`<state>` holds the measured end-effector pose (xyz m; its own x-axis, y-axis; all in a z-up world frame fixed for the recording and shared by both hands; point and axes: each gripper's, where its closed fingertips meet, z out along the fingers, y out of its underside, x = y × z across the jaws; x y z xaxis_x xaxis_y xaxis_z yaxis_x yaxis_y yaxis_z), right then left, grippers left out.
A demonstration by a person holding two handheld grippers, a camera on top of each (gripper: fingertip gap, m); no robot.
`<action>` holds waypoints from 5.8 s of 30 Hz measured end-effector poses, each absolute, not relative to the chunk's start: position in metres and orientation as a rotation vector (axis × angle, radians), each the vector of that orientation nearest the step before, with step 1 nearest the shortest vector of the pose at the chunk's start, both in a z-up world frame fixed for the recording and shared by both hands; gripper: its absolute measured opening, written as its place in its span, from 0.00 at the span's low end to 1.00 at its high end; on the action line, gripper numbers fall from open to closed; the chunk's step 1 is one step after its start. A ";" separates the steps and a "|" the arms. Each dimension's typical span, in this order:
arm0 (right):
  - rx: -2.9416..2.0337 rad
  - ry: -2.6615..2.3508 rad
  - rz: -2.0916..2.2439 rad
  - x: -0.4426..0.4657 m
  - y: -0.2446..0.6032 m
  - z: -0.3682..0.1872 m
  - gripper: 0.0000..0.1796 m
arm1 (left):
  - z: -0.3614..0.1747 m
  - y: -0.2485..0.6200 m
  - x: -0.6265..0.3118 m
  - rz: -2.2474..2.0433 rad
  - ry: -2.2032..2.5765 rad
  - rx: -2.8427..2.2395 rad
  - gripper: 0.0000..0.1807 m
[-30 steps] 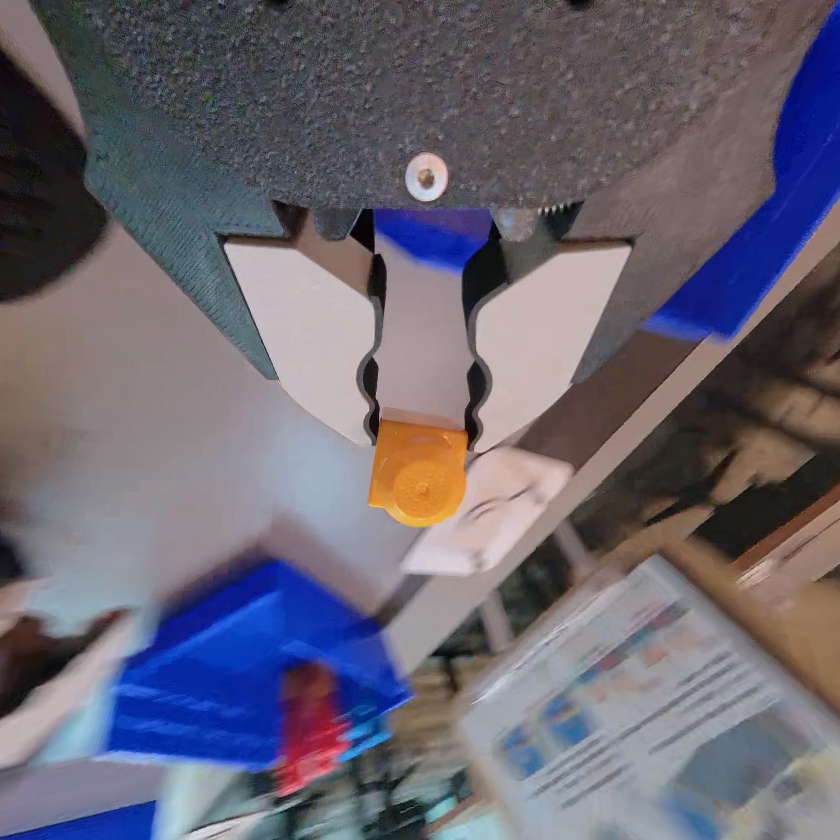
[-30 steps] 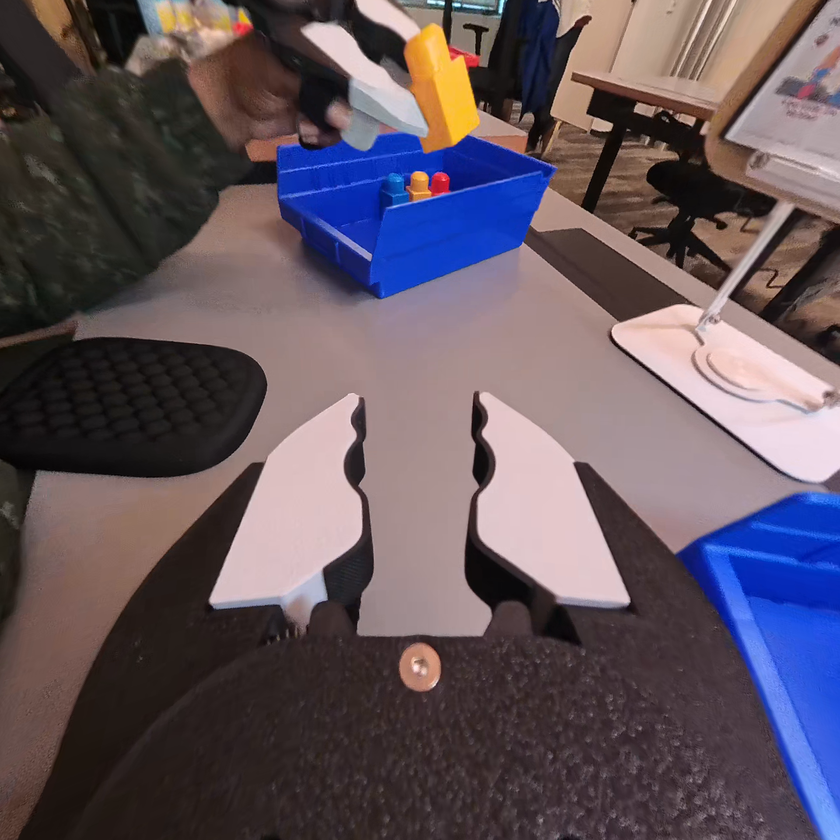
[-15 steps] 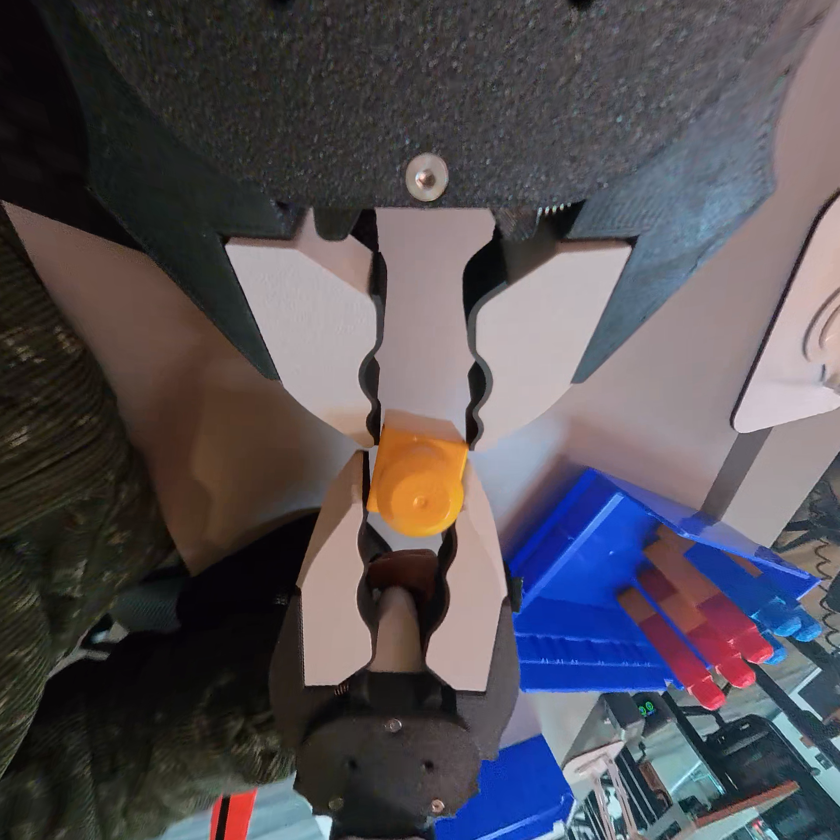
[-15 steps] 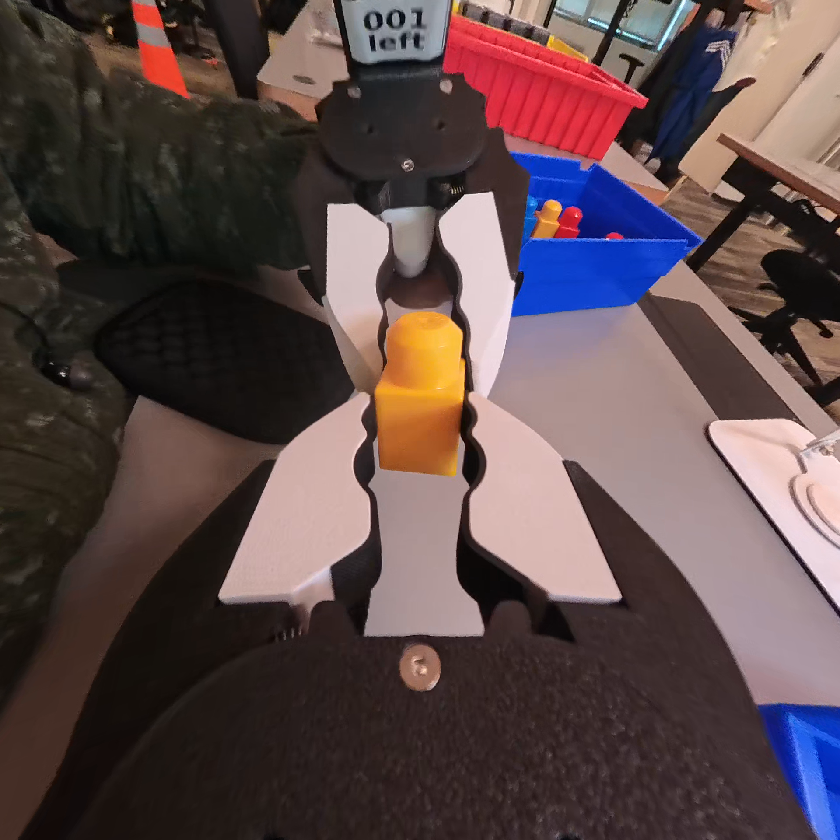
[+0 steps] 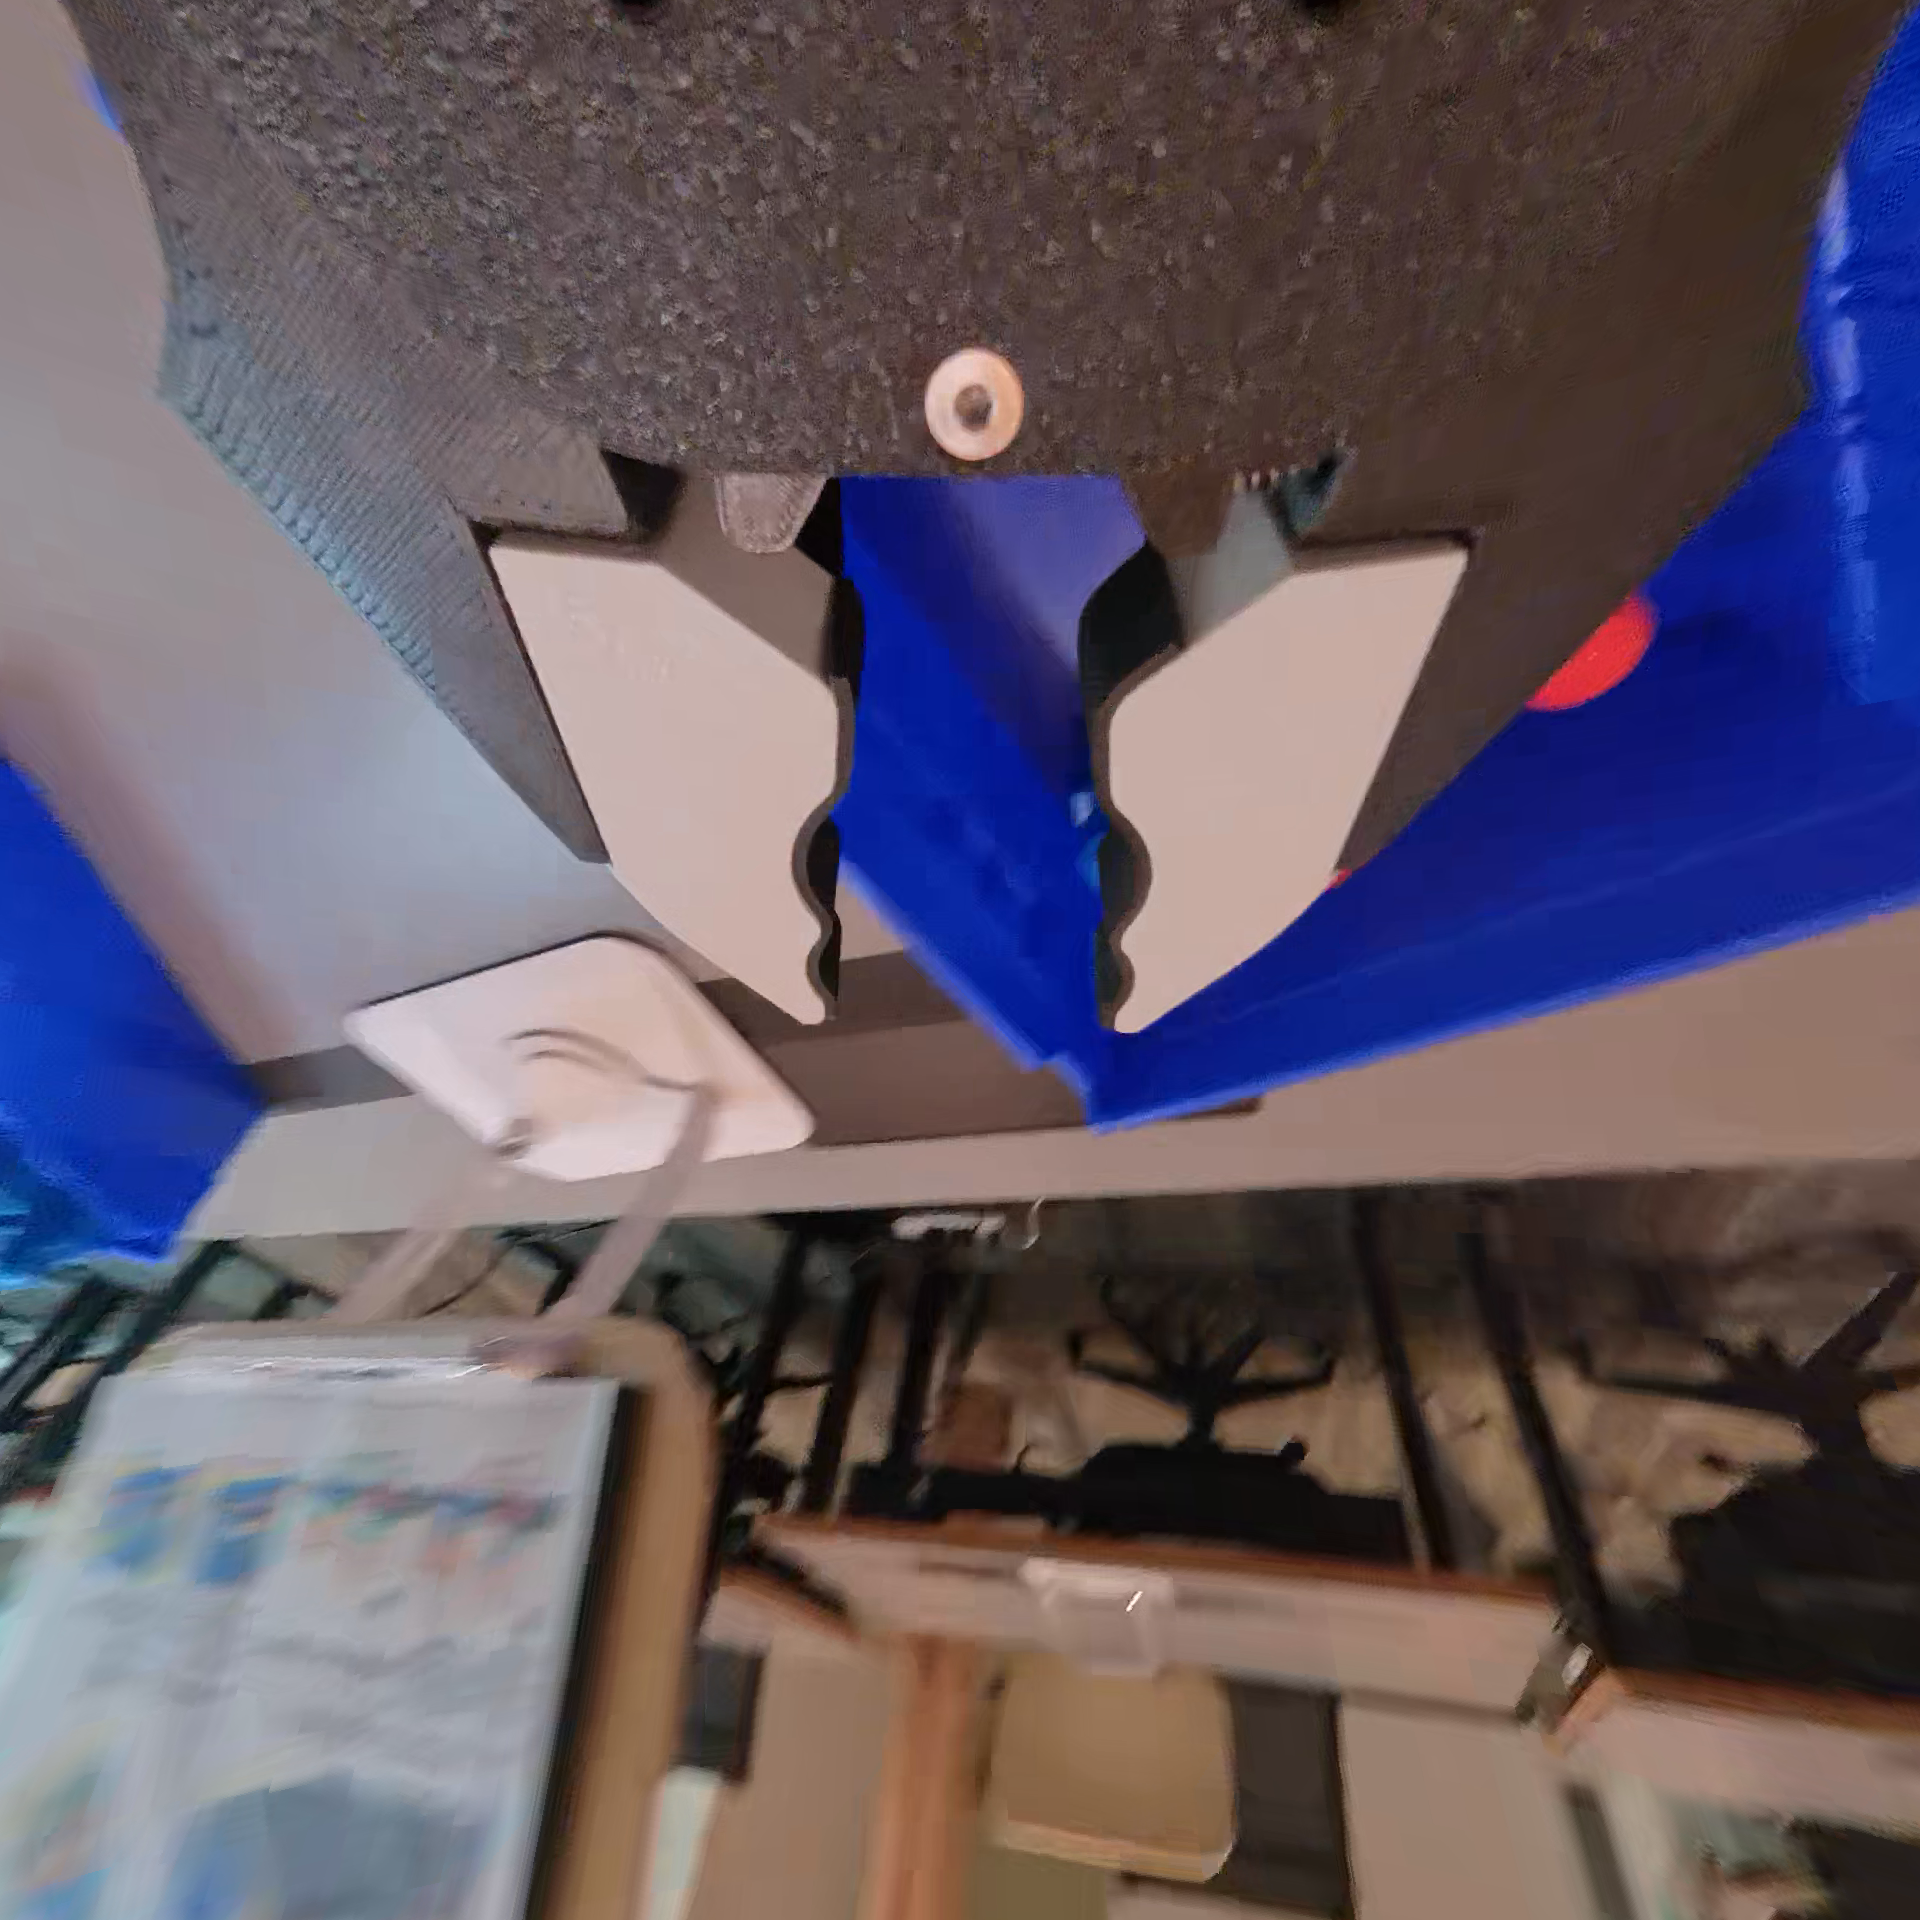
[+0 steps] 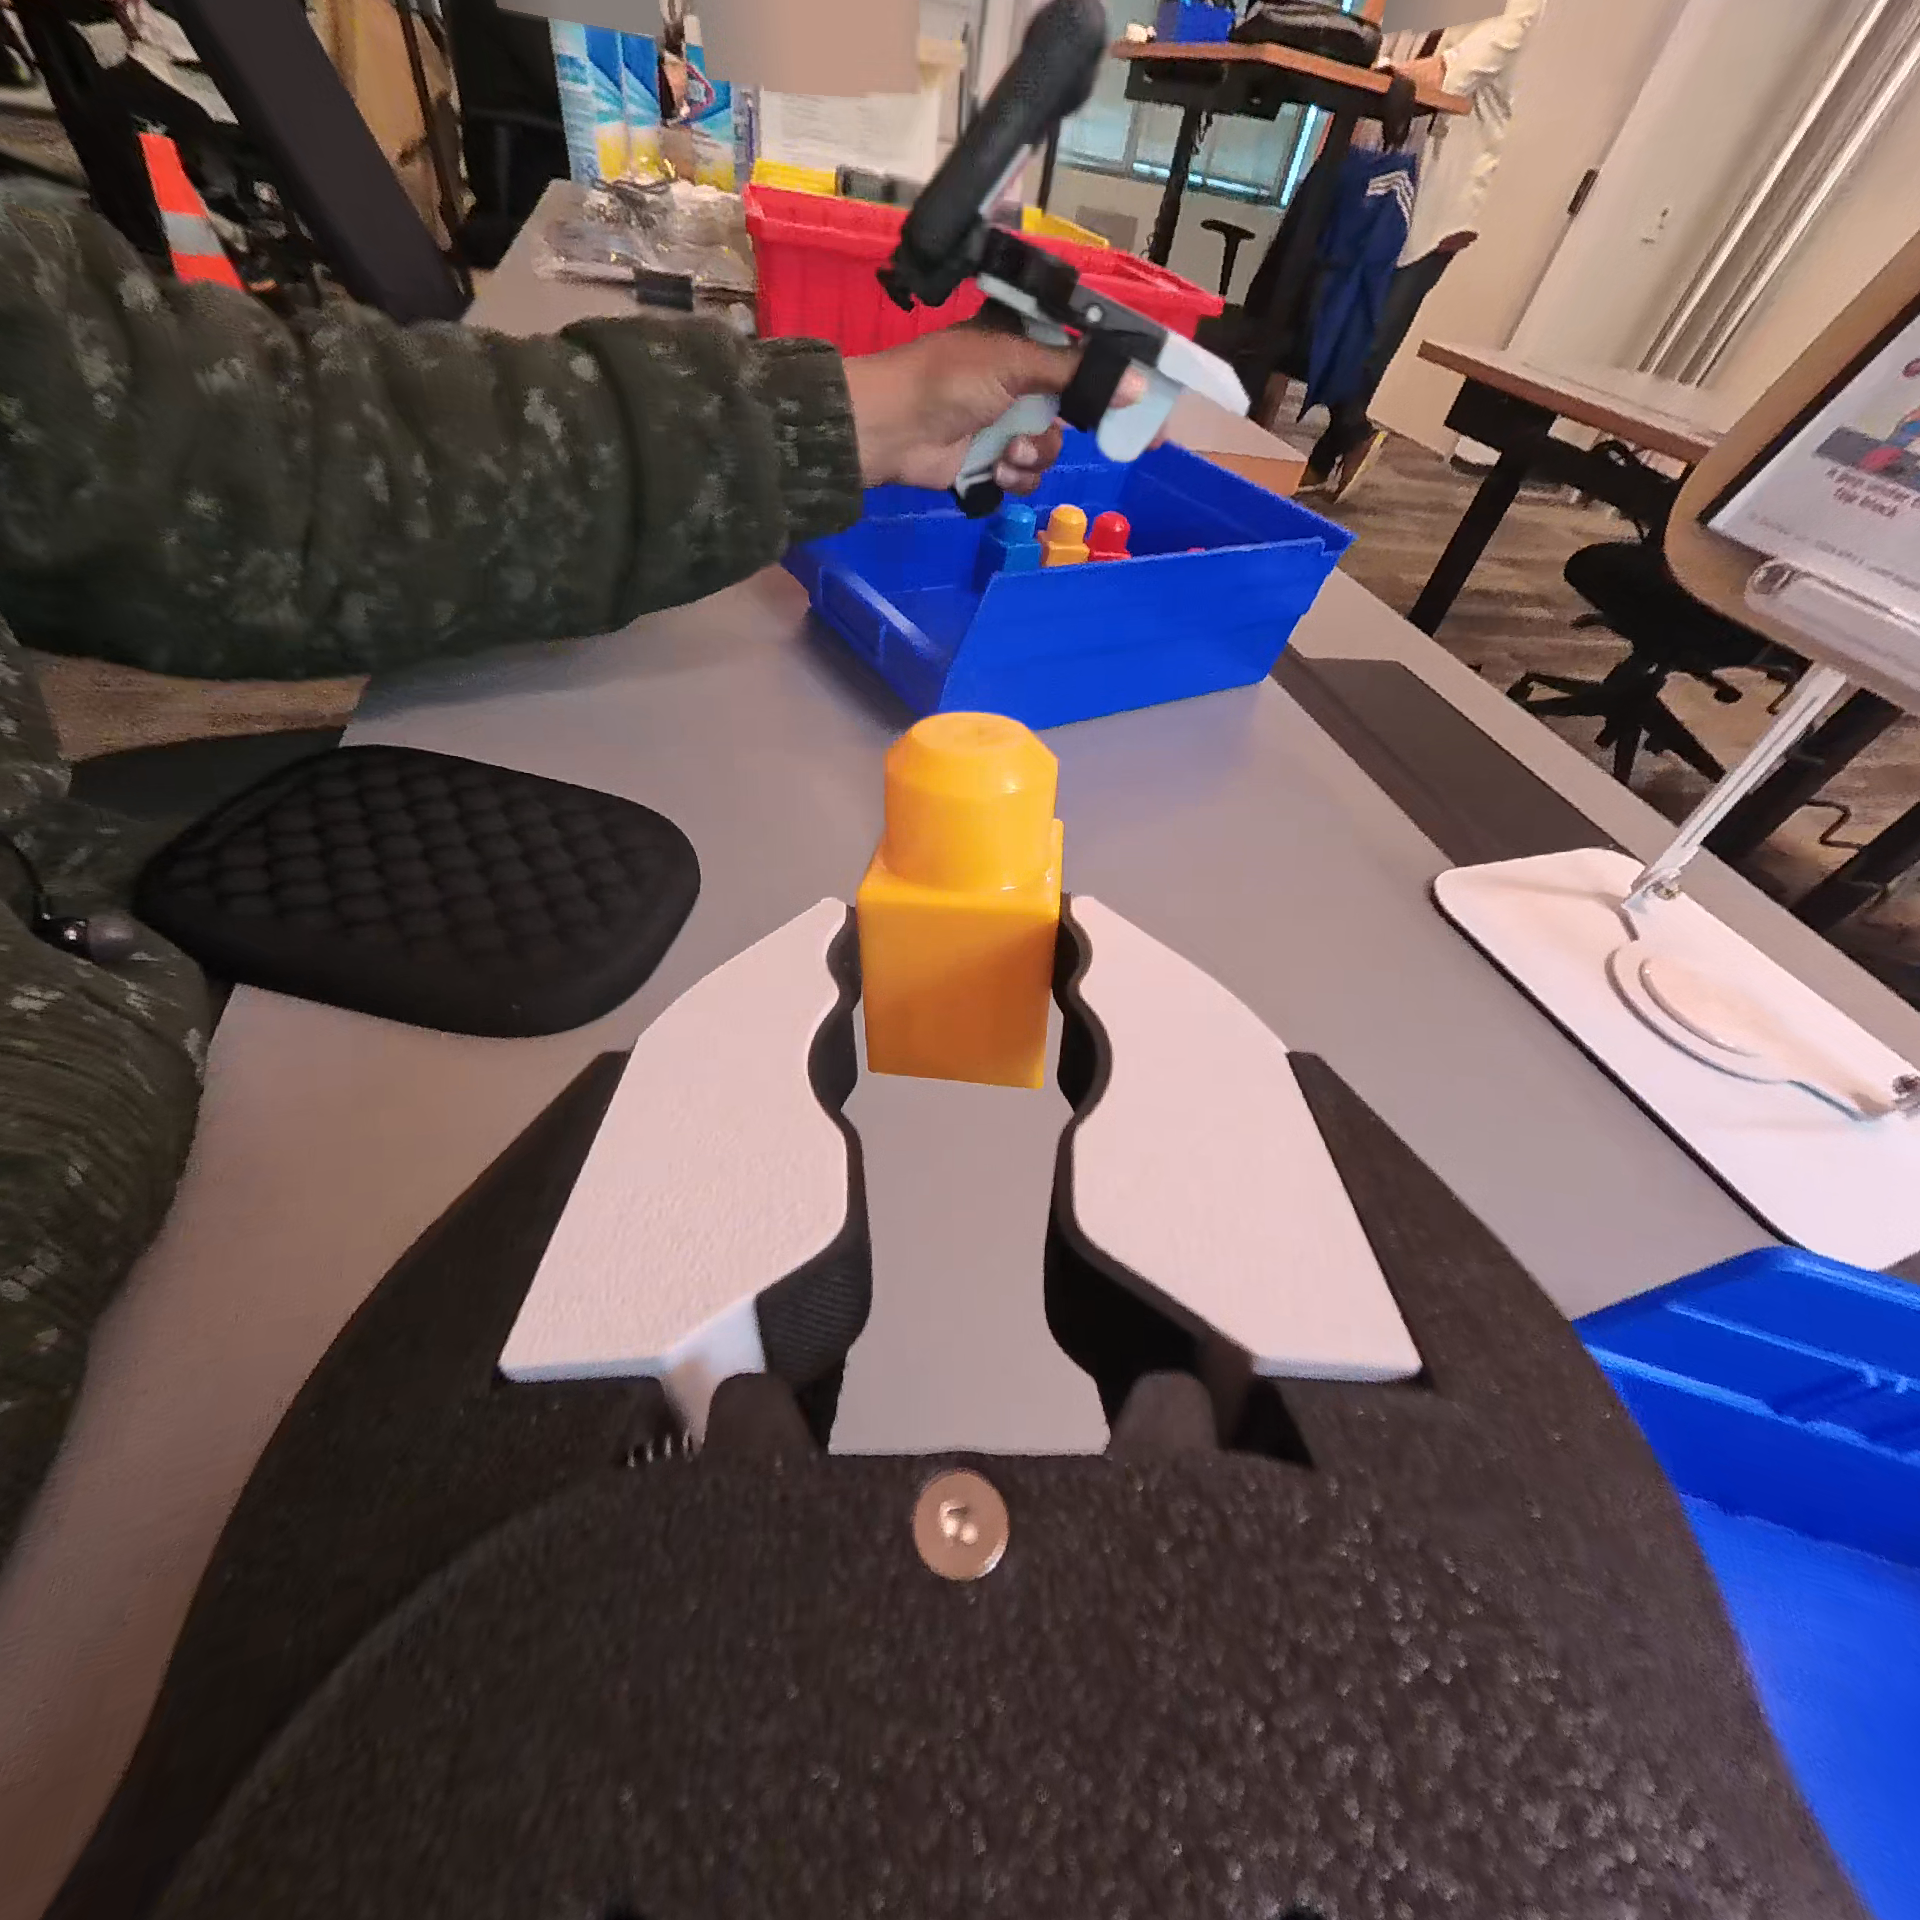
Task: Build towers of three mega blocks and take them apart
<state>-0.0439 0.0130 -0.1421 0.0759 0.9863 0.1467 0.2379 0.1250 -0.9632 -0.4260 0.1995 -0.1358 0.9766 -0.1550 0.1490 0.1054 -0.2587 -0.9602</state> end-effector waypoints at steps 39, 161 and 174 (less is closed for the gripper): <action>-1.522 -1.625 0.925 -0.070 -0.012 -0.216 0.20 | -0.165 -0.015 -0.088 -0.914 1.375 -1.533 0.19; -1.603 -1.670 1.027 -0.076 -0.029 -0.232 0.20 | -0.159 -0.023 -0.096 -0.961 1.309 -1.465 0.20; -1.429 -1.490 1.220 -0.079 -0.028 -0.194 0.20 | -0.152 -0.021 -0.075 -1.175 1.091 -1.398 0.28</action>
<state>-0.0786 -0.0283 -0.1935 -0.1193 0.9873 -0.1053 0.2982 -0.0655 -0.9522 -0.0748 -0.0212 -0.1525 0.1321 -0.9841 0.1191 -0.0465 -0.1262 -0.9909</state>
